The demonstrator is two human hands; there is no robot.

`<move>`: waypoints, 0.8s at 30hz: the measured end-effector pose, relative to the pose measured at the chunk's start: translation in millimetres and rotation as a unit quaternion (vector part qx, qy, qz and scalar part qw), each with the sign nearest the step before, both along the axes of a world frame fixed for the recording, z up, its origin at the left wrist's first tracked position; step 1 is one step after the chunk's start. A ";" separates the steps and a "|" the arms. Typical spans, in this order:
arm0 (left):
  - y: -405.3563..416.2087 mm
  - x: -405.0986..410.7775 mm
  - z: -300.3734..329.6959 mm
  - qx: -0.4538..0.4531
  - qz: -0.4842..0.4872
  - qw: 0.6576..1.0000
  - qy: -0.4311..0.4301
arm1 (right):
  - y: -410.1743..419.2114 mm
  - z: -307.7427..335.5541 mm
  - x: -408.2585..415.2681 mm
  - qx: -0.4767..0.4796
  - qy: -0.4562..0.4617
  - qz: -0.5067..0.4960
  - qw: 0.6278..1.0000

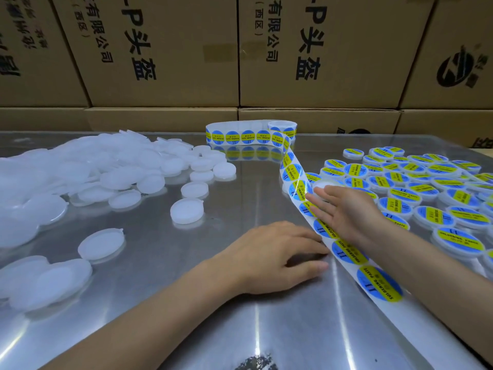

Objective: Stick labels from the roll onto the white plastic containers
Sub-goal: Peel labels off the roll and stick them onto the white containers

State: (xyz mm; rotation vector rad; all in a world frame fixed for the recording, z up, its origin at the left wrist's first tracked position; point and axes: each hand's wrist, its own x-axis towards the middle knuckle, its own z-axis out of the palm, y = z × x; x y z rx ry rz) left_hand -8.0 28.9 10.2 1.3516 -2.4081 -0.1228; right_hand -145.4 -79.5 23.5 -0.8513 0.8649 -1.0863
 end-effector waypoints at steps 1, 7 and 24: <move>0.2 -0.2 0.5 -0.001 0.000 1.000 -0.001 | -0.3 0.0 -0.2 0.003 -0.002 0.001 1.000; 4.0 -6.1 -0.5 0.004 -0.006 1.000 -0.009 | -0.3 -0.2 -1.7 -0.166 0.213 -0.048 0.962; 0.2 7.1 9.5 -0.044 0.090 0.992 -0.071 | -12.3 -14.7 -11.4 -0.368 0.682 -0.053 0.629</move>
